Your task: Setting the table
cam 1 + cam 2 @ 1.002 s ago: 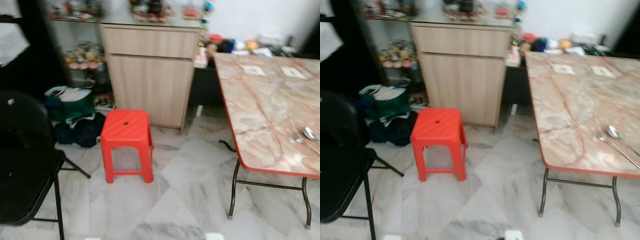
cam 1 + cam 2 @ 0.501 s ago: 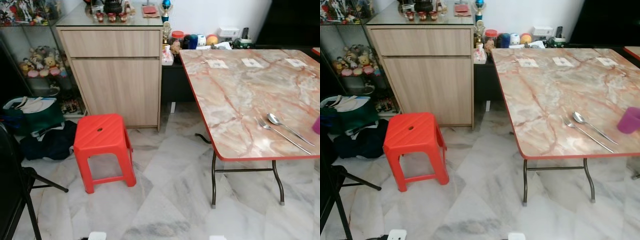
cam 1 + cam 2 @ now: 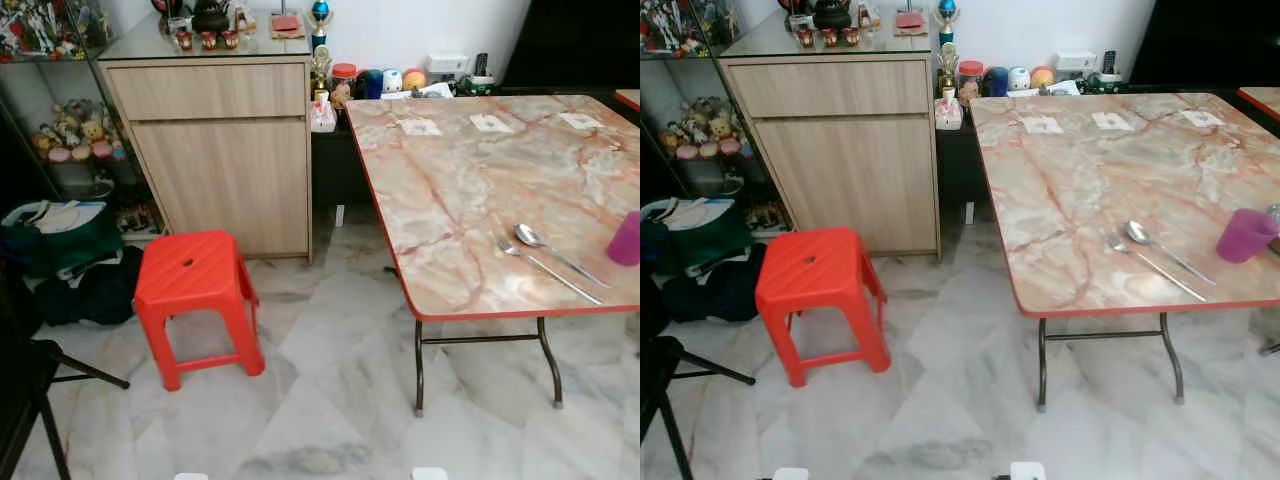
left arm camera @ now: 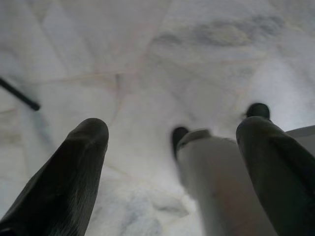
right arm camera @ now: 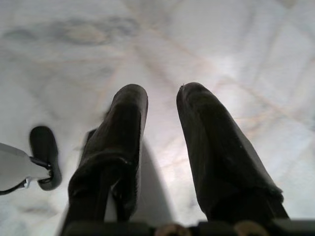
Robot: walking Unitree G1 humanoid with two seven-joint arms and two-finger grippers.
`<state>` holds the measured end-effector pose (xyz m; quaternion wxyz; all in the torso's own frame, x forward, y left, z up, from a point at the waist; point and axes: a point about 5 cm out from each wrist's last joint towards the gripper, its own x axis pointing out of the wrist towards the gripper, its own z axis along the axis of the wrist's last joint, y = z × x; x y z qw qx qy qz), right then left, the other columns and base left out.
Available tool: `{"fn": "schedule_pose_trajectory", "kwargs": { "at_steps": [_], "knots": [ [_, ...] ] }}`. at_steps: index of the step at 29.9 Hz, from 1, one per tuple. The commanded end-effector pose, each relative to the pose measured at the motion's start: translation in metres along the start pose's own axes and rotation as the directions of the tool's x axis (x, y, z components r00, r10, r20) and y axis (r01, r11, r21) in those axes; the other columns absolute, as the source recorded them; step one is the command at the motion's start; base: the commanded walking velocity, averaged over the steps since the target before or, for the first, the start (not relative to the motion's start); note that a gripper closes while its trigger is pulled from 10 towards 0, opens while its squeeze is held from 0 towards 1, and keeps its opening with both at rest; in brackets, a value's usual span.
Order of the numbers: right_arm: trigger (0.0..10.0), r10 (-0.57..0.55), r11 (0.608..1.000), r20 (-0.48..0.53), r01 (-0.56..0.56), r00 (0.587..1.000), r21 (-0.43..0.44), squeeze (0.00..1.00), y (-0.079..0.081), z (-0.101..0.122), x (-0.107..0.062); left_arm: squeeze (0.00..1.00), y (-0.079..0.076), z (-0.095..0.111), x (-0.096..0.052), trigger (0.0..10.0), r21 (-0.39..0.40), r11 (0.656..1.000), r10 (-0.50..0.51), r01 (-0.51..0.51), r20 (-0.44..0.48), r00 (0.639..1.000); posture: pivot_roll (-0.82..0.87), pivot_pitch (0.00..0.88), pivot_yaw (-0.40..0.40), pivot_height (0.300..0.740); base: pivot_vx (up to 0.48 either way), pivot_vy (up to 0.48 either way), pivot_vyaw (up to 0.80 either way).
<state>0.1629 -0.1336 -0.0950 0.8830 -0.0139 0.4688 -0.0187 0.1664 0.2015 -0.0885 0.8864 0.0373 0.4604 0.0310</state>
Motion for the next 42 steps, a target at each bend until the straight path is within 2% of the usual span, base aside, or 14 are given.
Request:
{"fn": "schedule_pose_trajectory", "kwargs": {
  "at_steps": [1, 24, 31, 36, 42],
  "knots": [
    [10.0, -0.002, 0.97, -0.057, 0.016, 0.998, 0.241, 0.0, -0.05, 0.015, 0.005, 0.0, 0.065, -0.017, -0.012, 10.0, -0.179, 0.977, 0.111, -0.12, -0.06, 0.992, 0.01, 0.0, -0.003, 0.74, 0.0, -0.48, 0.0],
    [10.0, 0.004, 0.969, -0.045, 0.008, 0.999, 0.245, 0.0, -0.05, 0.017, 0.005, 0.0, 0.055, -0.016, -0.01, 10.0, -0.19, 0.976, 0.096, -0.104, -0.051, 0.994, 0.01, 0.0, -0.008, 0.74, 0.0, -0.48, 0.0],
    [10.0, 0.003, 0.972, -0.048, 0.008, 0.999, 0.234, 0.0, -0.05, 0.016, 0.005, 0.0, 0.058, -0.015, -0.01, 10.0, -0.191, 0.976, 0.097, -0.105, -0.049, 0.994, 0.01, 0.0, -0.008, 0.74, 0.0, 0.0, 0.0],
    [10.0, 0.003, 0.973, -0.044, 0.007, 0.999, 0.229, 0.0, -0.05, 0.017, 0.005, 0.0, 0.061, -0.016, -0.011, 10.0, -0.199, 0.974, 0.099, -0.107, -0.05, 0.994, 0.01, 0.0, -0.009, 0.74, 0.0, -0.48, 0.0],
    [10.0, 0.011, 0.97, -0.029, -0.004, 1.0, 0.242, 0.0, -0.049, 0.018, 0.005, 0.0, 0.055, -0.017, -0.01, 10.0, -0.199, 0.975, 0.09, -0.098, -0.05, 0.995, 0.01, 0.0, -0.009, 0.74, 0.0, -0.48, 0.0]
  ]
}}
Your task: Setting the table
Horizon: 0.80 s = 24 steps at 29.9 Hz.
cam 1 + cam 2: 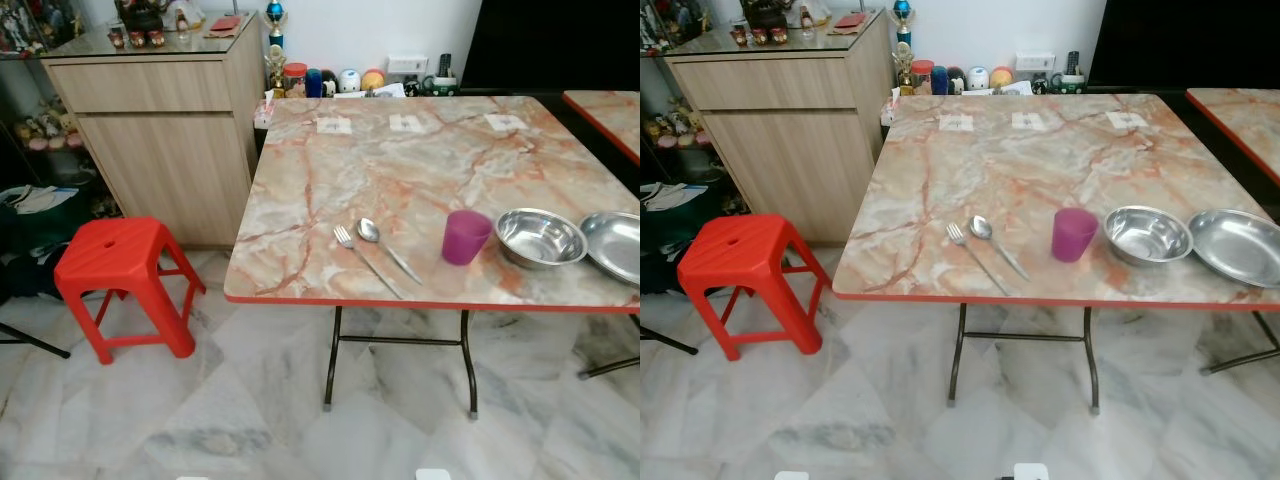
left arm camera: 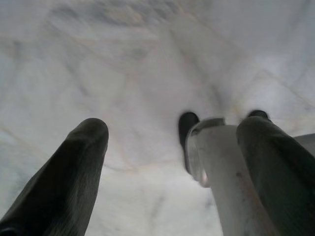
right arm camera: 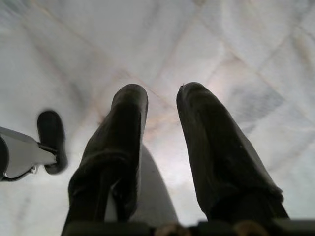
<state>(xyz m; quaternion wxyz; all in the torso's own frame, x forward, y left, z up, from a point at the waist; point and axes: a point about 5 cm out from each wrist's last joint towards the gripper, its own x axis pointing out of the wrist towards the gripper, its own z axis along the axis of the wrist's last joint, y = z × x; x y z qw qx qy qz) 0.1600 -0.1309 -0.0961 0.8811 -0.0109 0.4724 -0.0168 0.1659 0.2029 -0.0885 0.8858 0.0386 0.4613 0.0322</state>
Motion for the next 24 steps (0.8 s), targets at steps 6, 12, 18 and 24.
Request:
{"fn": "schedule_pose_trajectory", "kwargs": {
  "at_steps": [6, 12, 18, 24],
  "knots": [
    [10.0, 0.011, 0.972, -0.019, -0.006, 1.0, 0.237, 0.0, -0.051, 0.021, 0.006, 0.0, 0.051, -0.017, -0.01, 10.0, -0.198, 0.976, 0.081, -0.089, -0.05, 0.995, 0.01, 0.0, -0.009, 0.74, 0.0, -0.48, 0.0],
    [10.0, 0.013, 0.974, -0.026, -0.007, 1.0, 0.226, 0.0, -0.052, 0.021, 0.006, 0.0, 0.056, -0.021, -0.012, 10.0, -0.202, 0.975, 0.086, -0.096, -0.058, 0.995, 0.01, 0.0, -0.01, 0.74, 0.0, -0.48, 0.0],
    [10.0, 0.014, 0.974, -0.026, -0.008, 1.0, 0.228, 0.0, -0.052, 0.02, 0.006, 0.0, 0.062, -0.022, -0.013, 10.0, -0.199, 0.975, 0.091, -0.101, -0.06, 0.994, 0.01, 0.0, -0.009, 0.74, 0.0, -0.48, 0.0],
    [10.0, 0.012, 0.972, -0.027, -0.005, 1.0, 0.235, 0.0, -0.051, 0.019, 0.005, 0.0, 0.061, -0.021, -0.013, 10.0, -0.194, 0.976, 0.088, -0.098, -0.059, 0.994, 0.01, 0.0, -0.007, 0.74, 0.0, -0.462, 0.0]
  ]
}}
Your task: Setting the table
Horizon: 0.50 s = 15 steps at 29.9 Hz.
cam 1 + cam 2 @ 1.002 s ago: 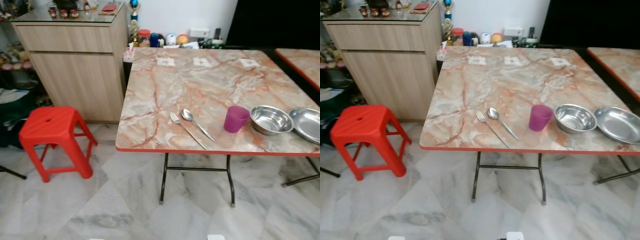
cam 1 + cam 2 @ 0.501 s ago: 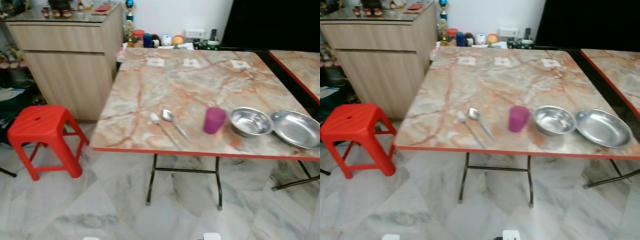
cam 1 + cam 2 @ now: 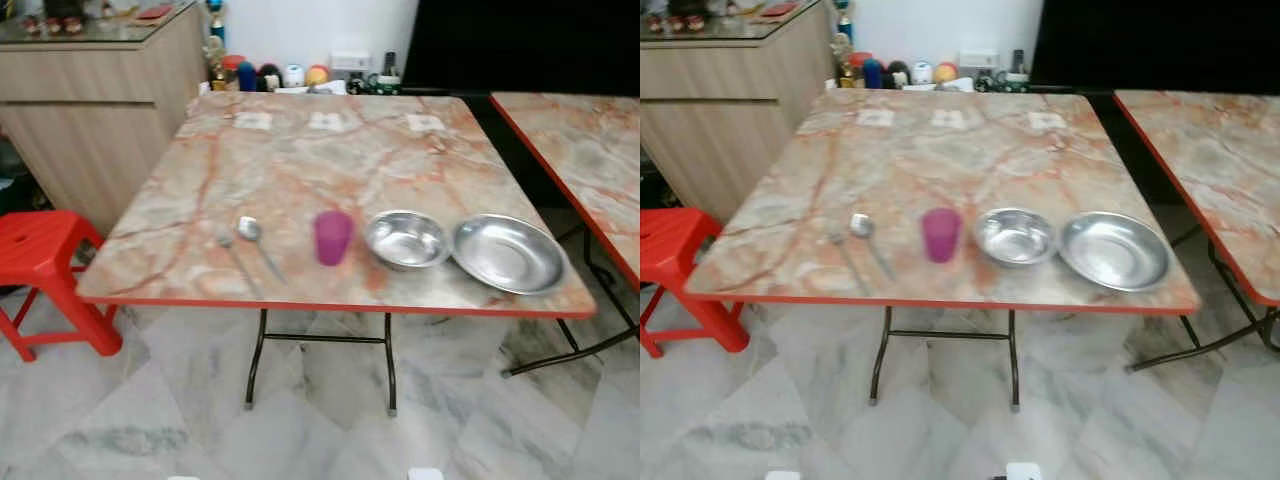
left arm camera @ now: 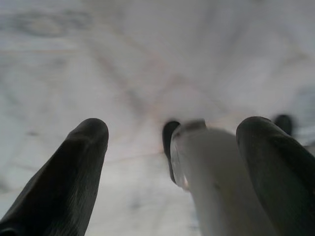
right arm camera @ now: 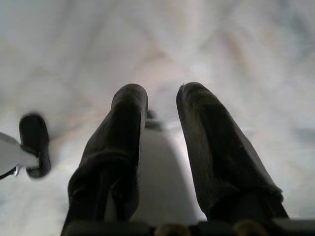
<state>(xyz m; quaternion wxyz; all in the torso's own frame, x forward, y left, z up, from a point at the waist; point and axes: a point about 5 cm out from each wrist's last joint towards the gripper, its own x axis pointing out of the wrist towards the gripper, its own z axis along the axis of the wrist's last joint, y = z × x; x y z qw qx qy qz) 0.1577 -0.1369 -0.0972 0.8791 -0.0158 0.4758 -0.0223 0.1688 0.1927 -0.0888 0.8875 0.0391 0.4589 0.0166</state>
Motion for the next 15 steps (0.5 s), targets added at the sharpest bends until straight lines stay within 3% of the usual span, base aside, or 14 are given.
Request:
{"fn": "schedule_pose_trajectory", "kwargs": {
  "at_steps": [1, 9, 15],
  "knots": [
    [10.0, 0.026, 0.971, -0.019, -0.021, 0.999, 0.239, 0.0, -0.045, 0.021, 0.006, 0.0, 0.069, -0.024, -0.015, 10.0, -0.208, 0.97, 0.113, -0.125, -0.067, 0.991, 0.01, 0.0, -0.007, 0.74, 0.0, -0.371, 0.0],
    [10.0, 0.026, 0.969, -0.015, -0.022, 1.0, 0.246, 0.0, -0.044, 0.021, 0.006, 0.0, 0.054, -0.023, -0.011, 10.0, -0.208, 0.972, 0.094, -0.107, -0.072, 0.993, 0.01, 0.0, -0.003, 0.74, 0.0, 0.0, 0.0],
    [10.0, 0.025, 0.967, -0.011, -0.021, 1.0, 0.253, 0.0, -0.044, 0.021, 0.006, 0.0, 0.06, -0.026, -0.013, 10.0, -0.214, 0.97, 0.1, -0.114, -0.075, 0.992, 0.01, 0.0, -0.005, 0.74, 0.0, 0.0, 0.0]
  ]
}}
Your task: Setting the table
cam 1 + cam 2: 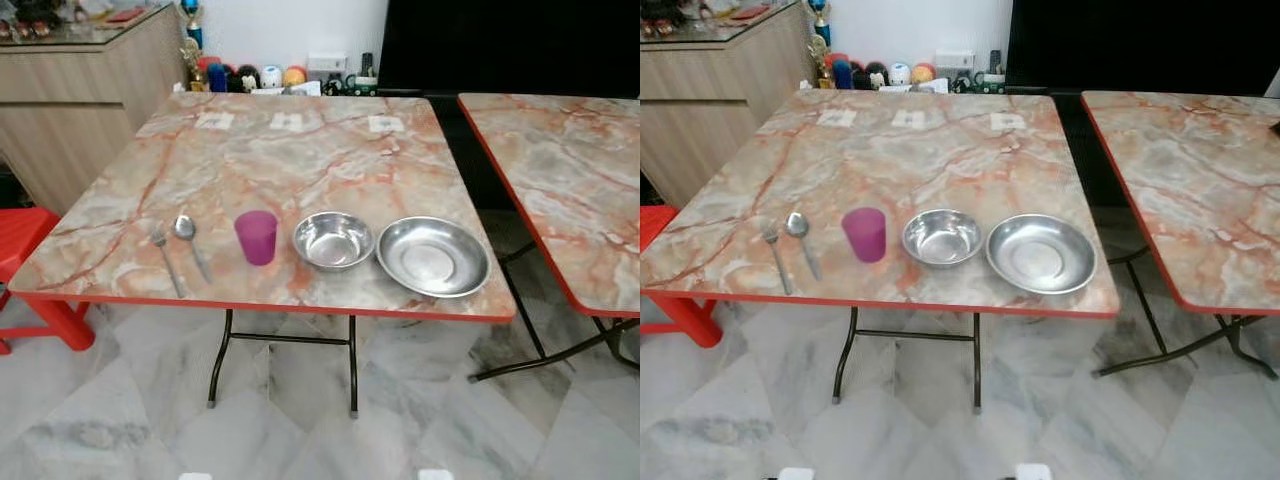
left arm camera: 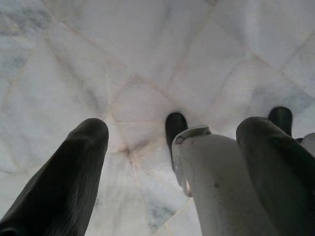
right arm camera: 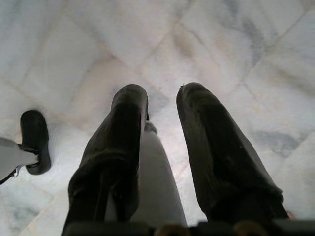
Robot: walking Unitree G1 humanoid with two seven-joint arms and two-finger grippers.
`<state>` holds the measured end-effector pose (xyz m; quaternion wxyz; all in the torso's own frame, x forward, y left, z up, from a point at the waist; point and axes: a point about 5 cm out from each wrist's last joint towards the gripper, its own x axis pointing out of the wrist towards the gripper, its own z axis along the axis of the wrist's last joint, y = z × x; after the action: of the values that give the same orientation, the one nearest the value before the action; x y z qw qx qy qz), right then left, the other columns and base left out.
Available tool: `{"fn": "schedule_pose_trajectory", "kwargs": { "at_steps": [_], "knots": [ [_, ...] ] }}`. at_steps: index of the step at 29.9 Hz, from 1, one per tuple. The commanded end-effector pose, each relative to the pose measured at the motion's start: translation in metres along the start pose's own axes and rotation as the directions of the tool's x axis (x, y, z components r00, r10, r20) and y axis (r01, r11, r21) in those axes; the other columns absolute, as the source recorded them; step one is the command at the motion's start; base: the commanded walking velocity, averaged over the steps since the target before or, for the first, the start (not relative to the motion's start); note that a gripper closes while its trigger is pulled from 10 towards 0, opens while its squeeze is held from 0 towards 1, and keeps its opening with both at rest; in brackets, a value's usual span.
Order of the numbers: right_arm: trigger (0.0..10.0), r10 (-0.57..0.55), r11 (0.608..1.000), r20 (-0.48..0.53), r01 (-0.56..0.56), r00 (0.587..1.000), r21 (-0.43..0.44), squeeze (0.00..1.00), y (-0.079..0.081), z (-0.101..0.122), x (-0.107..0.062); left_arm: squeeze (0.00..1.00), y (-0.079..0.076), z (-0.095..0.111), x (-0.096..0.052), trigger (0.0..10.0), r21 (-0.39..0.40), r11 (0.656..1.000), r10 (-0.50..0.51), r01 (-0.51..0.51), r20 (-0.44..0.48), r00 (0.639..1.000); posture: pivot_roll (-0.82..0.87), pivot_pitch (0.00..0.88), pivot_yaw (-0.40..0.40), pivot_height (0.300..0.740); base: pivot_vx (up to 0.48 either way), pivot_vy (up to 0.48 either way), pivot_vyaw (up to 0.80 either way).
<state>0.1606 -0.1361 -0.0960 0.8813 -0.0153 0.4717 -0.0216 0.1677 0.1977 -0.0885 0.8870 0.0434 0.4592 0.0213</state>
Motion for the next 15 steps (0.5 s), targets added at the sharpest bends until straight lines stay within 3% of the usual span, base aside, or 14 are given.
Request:
{"fn": "schedule_pose_trajectory", "kwargs": {
  "at_steps": [1, 6, 15],
  "knots": [
    [10.0, 0.022, 0.967, -0.02, -0.017, 1.0, 0.254, 0.0, -0.045, 0.018, 0.006, 0.0, 0.058, -0.026, -0.013, 10.0, -0.218, 0.97, 0.09, -0.105, -0.075, 0.993, 0.01, 0.0, -0.005, 0.74, 0.0, 0.0, 0.0],
    [10.0, 0.014, 0.964, -0.014, -0.01, 1.0, 0.267, 0.0, -0.046, 0.02, 0.006, 0.0, 0.076, -0.031, -0.019, 10.0, -0.23, 0.965, 0.107, -0.123, -0.08, 0.991, 0.0, 0.0, -0.007, 0.74, 0.0, 0.0, 0.0],
    [10.0, 0.003, 0.97, -0.02, 0.002, 1.0, 0.242, 0.0, -0.047, 0.02, 0.006, 0.0, 0.077, -0.031, -0.019, 10.0, -0.234, 0.964, 0.107, -0.123, -0.079, 0.991, 0.0, 0.0, -0.007, 0.74, 0.0, 0.0, 0.0]
  ]
}}
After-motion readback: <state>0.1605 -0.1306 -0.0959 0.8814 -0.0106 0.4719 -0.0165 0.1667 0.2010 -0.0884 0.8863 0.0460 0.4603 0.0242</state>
